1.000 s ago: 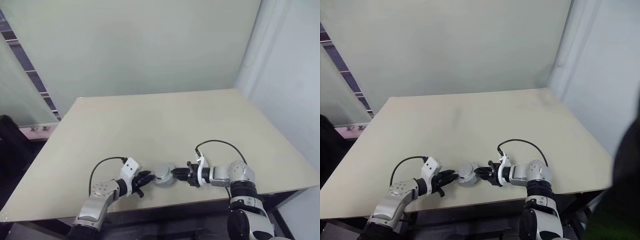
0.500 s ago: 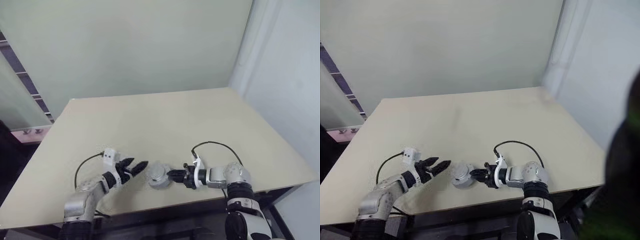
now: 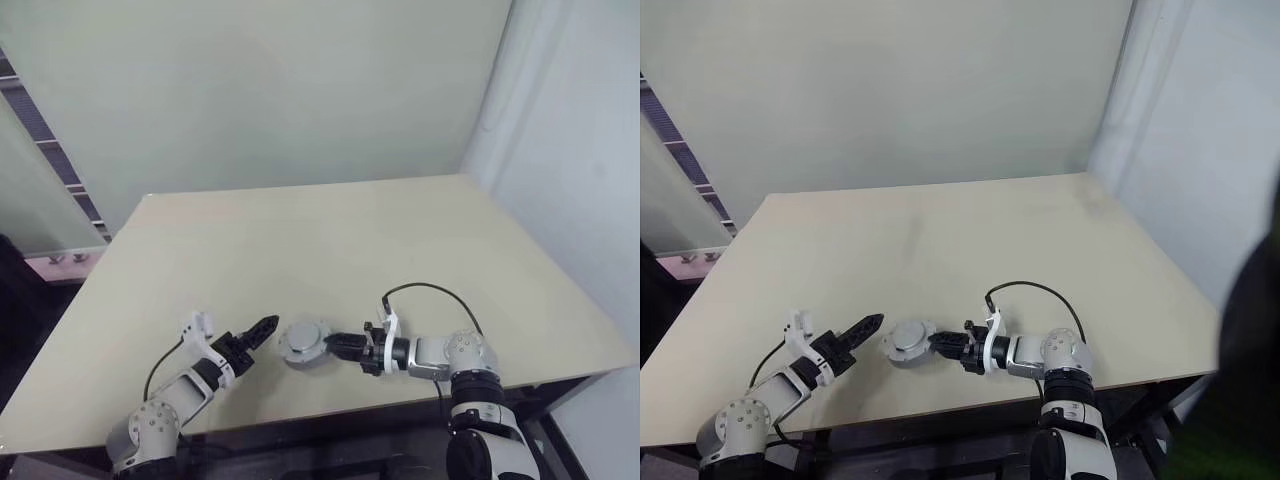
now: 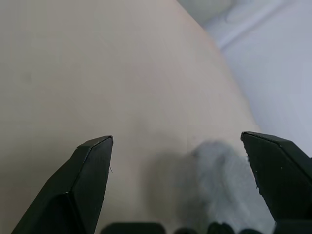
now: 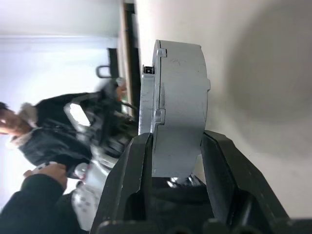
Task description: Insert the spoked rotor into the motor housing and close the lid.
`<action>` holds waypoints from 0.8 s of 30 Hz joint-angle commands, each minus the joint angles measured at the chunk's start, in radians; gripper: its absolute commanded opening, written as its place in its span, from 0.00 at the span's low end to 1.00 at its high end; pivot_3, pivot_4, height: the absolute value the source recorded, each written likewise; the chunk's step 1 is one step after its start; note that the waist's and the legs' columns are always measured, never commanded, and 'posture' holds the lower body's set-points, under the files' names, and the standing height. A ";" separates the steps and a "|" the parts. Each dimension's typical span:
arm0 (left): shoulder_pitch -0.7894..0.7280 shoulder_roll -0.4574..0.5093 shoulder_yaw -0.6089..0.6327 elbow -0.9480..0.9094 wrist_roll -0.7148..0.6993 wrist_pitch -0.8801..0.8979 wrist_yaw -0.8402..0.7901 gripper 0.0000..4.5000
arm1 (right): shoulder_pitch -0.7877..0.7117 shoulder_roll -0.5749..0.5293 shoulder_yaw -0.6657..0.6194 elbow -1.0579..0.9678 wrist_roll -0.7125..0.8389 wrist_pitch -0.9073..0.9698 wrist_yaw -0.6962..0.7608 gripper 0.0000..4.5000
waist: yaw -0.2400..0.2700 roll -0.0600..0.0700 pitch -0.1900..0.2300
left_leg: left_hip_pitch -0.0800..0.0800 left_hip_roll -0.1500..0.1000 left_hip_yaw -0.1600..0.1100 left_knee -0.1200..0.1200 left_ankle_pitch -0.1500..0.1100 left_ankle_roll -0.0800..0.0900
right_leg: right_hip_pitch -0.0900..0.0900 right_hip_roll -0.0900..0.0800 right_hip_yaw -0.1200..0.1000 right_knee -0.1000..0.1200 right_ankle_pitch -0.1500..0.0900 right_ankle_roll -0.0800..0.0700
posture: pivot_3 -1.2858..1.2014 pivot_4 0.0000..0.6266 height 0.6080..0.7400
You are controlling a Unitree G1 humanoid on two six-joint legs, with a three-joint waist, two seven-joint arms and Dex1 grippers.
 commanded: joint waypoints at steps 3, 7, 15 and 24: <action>-0.011 -0.042 0.071 -0.026 -0.146 0.034 0.060 1.00 | -0.036 0.012 -0.015 -0.062 0.095 -0.020 0.032 0.27 | 0.002 0.000 0.000 | 0.000 0.000 0.000 0.000 0.000 0.000 | 0.000 0.000 0.000 0.000 0.000 0.000 | 0.52 0.00 1.00; -0.033 -0.112 0.114 -0.038 -0.268 0.029 0.135 1.00 | -0.045 0.023 -0.006 -0.079 0.110 -0.023 0.025 0.27 | 0.003 -0.002 0.001 | 0.000 0.000 0.000 0.000 0.000 0.000 | 0.000 0.000 0.000 -0.001 0.000 0.000 | 0.52 0.00 1.00; -0.026 -0.174 0.064 -0.054 -0.364 0.030 0.186 1.00 | -0.046 0.047 0.024 -0.119 0.129 -0.012 0.012 0.27 | 0.003 -0.003 0.002 | -0.001 -0.001 0.000 0.000 0.000 0.000 | 0.000 0.000 0.000 -0.002 0.000 0.000 | 0.52 0.00 1.00; -0.008 -0.191 -0.020 -0.044 -0.377 0.036 0.175 1.00 | -0.040 0.039 0.037 -0.124 0.133 -0.013 -0.006 0.27 | 0.003 -0.003 0.002 | -0.002 -0.001 0.000 0.001 0.000 0.000 | 0.000 0.000 0.000 -0.002 0.000 0.000 | 0.52 0.00 1.00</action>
